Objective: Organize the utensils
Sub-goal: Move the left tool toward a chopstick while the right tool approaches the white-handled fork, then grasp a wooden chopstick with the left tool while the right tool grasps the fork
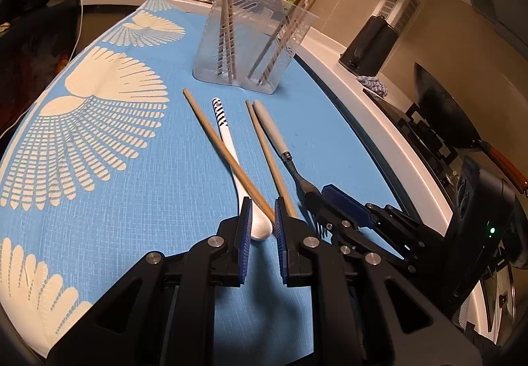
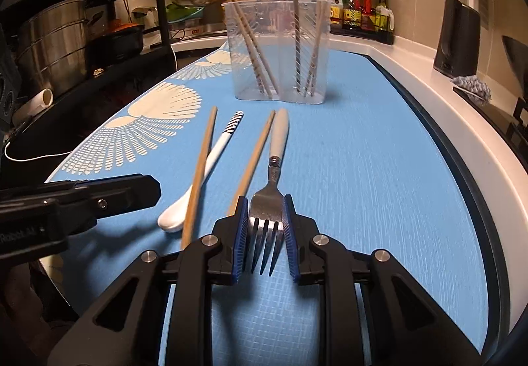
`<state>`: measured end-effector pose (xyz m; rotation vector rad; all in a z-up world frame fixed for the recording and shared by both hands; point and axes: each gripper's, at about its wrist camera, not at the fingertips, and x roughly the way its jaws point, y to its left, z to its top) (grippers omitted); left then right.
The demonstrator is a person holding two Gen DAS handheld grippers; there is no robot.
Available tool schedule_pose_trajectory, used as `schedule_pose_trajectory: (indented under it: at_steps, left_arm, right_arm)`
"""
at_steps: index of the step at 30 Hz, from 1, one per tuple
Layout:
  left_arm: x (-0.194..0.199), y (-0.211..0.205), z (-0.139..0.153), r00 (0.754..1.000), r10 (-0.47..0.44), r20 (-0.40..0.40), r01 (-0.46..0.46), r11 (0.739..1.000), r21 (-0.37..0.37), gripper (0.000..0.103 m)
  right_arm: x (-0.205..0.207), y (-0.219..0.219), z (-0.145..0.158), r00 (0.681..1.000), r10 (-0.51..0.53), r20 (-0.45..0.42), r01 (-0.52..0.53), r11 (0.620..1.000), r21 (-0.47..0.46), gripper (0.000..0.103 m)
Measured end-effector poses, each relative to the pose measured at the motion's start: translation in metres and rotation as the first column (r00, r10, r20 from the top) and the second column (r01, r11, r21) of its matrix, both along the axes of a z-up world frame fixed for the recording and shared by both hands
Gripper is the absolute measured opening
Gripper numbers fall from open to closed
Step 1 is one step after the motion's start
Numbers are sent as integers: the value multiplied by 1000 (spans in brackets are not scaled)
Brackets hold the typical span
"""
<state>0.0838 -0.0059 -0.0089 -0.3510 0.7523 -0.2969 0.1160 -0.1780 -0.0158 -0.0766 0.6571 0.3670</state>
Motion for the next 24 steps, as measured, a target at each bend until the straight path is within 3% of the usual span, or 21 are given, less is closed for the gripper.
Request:
schedule_pose_trajectory:
  at_steps: [9, 16, 24]
  left_arm:
    - [-5, -7, -7, 1000, 3, -11, -3, 1000, -5, 14]
    - [-10, -21, -8, 999, -42, -4, 42, 999, 1, 14]
    - [-6, -40, -11, 998, -20, -60, 23, 999, 41, 15]
  right_arm:
    - [-3, -9, -3, 1000, 14, 3, -14, 1000, 26, 17]
    - [0, -28, -1, 999, -18, -40, 23, 991, 130, 7]
    - [-2, -29, -2, 999, -29, -29, 31, 995, 92, 9]
